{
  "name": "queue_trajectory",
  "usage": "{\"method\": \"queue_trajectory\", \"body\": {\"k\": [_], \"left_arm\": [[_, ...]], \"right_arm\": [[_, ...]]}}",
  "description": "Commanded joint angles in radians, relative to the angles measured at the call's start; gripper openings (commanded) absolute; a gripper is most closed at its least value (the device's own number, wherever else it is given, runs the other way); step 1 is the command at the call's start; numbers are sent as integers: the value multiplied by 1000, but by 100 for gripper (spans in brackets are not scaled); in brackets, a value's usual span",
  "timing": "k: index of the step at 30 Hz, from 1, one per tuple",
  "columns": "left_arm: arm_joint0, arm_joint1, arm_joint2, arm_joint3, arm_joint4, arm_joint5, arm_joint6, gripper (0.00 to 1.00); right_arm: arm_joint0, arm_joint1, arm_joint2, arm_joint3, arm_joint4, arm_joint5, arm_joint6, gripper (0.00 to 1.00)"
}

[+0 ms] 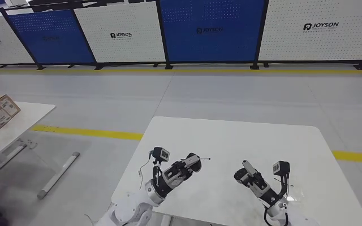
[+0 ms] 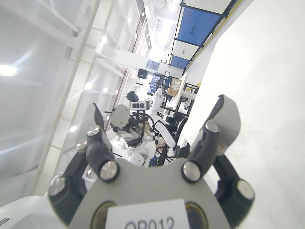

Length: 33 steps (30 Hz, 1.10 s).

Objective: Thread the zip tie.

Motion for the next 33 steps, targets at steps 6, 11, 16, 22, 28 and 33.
{"method": "queue_trajectory", "body": {"k": [6,11,16,22,28,33], "left_arm": [[51,-3,-48,-54,-1,1,-43,0],[51,-3,-48,-54,-1,1,-43,0],[27,-6,-14,-18,114,46,6,0],[-15,-14,78,94,279,105,75,0],[-62,-24,152,210,319,116,113,0],[-77,-29,183,224,305,105,103,0]], "right_arm": [[0,0,0,0,0,0,0,100],[0,0,0,0,0,0,0,100],[0,0,0,0,0,0,0,100],[0,0,0,0,0,0,0,100],[0,0,0,0,0,0,0,100],[0,0,0,0,0,0,0,100]]}}
